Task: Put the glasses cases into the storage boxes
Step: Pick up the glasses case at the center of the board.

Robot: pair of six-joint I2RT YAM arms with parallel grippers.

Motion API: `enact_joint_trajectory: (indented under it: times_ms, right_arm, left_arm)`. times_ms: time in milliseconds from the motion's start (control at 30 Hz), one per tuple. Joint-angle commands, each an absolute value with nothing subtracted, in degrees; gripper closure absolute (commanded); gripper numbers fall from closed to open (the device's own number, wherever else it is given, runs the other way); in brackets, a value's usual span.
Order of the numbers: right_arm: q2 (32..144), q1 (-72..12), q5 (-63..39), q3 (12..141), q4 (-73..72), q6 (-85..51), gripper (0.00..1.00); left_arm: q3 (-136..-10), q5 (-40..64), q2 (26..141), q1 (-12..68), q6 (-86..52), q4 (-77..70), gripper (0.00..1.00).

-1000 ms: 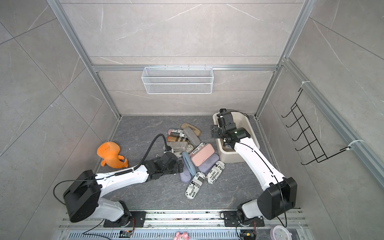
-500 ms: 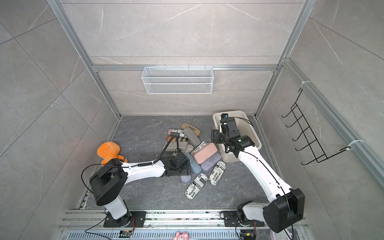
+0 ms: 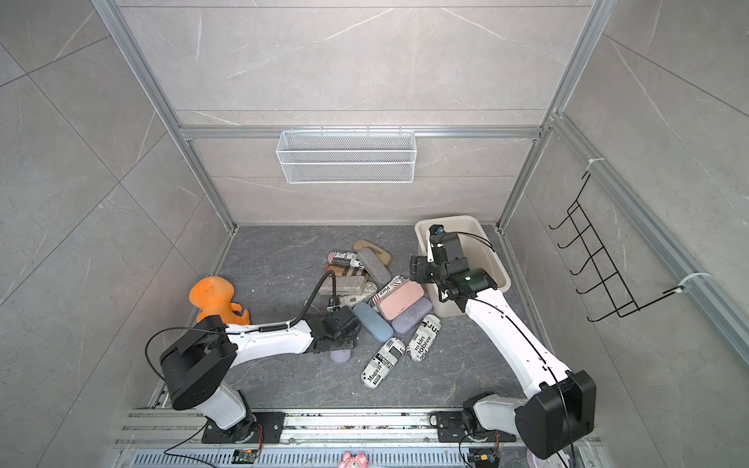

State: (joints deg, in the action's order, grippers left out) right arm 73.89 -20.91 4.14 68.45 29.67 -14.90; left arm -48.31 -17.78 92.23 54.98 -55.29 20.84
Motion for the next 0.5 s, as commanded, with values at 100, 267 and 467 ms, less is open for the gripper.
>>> enact_joint_trajectory:
  times_ms: [100,267,467]
  right_arm:
    - [72.3,-21.7,2.3,68.1,28.3,-16.3,0.24]
    - [71.7,-22.1,1.3,68.2,28.6,-16.7,0.24]
    - [70.7,-22.5,0.5,68.1,29.2,-17.1,0.24]
  left_arm:
    - [-44.2,-20.7,84.8,54.9,-55.7,24.3,0.31]
    - [-44.3,-20.3,82.2,54.9,-52.1,26.4,0.16]
    - [-45.3,-19.0,82.4,54.9,-53.4,31.6,0.14]
